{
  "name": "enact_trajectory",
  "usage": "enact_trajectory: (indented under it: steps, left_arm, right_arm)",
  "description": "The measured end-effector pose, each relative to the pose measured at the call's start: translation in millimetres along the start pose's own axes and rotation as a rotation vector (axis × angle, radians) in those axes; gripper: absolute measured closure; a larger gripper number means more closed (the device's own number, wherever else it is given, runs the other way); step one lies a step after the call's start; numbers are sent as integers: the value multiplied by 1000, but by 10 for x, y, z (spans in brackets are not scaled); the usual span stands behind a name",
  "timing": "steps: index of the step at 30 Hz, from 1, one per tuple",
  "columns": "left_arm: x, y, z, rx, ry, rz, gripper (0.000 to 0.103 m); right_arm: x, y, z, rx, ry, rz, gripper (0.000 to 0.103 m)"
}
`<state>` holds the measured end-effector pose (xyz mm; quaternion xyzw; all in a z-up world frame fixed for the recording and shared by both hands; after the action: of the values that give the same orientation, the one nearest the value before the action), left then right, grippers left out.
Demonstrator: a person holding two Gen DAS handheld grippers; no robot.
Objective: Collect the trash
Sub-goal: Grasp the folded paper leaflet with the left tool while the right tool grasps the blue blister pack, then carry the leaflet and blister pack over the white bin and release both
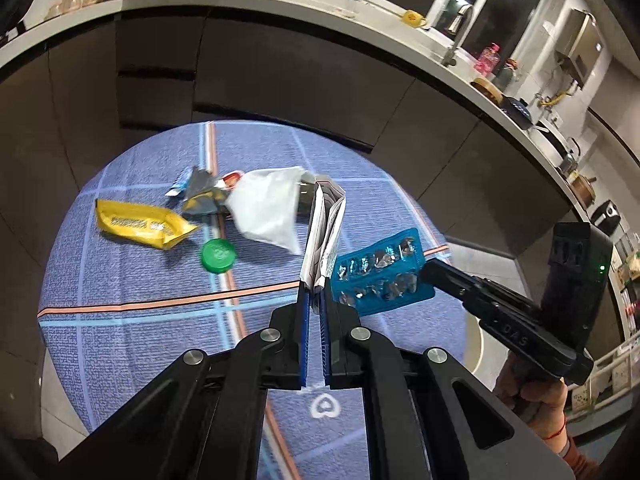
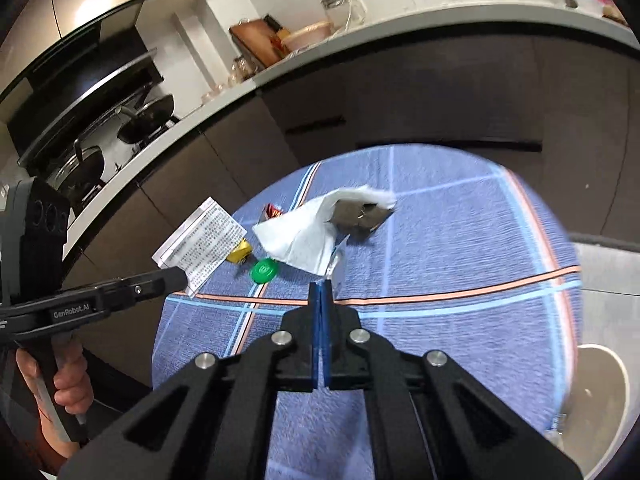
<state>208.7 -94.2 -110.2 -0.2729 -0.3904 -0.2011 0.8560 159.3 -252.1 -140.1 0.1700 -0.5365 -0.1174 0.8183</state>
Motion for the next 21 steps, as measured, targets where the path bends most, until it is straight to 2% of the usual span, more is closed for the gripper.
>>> enact_trajectory:
  steps: [11,17,21]
  left_arm:
    - [-28,-750,-31,-102,7,-100,98]
    - [-147,-1275,-254,-202,50,-144,98]
    - [-296,-1628,-494,-272,97,-174,98]
  right_arm:
    - [122,-362,863,-102,-106,-15,101]
    - [71,-733,1396,-215,-136,-10,101]
    - [-87,-1091,1683,-299,-128,-45,101]
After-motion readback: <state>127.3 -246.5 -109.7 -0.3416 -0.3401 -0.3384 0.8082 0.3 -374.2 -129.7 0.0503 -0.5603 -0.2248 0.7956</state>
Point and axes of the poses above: each gripper's, at about its wrist camera, not at the fingertips, and z roughly against the way its jaws point, y to its left, x to its top, the point moved 5 cm from there along -z, roughly the way its jaws point, and after that the axes turned 15 degrees about -y, right-handed, at the moved point
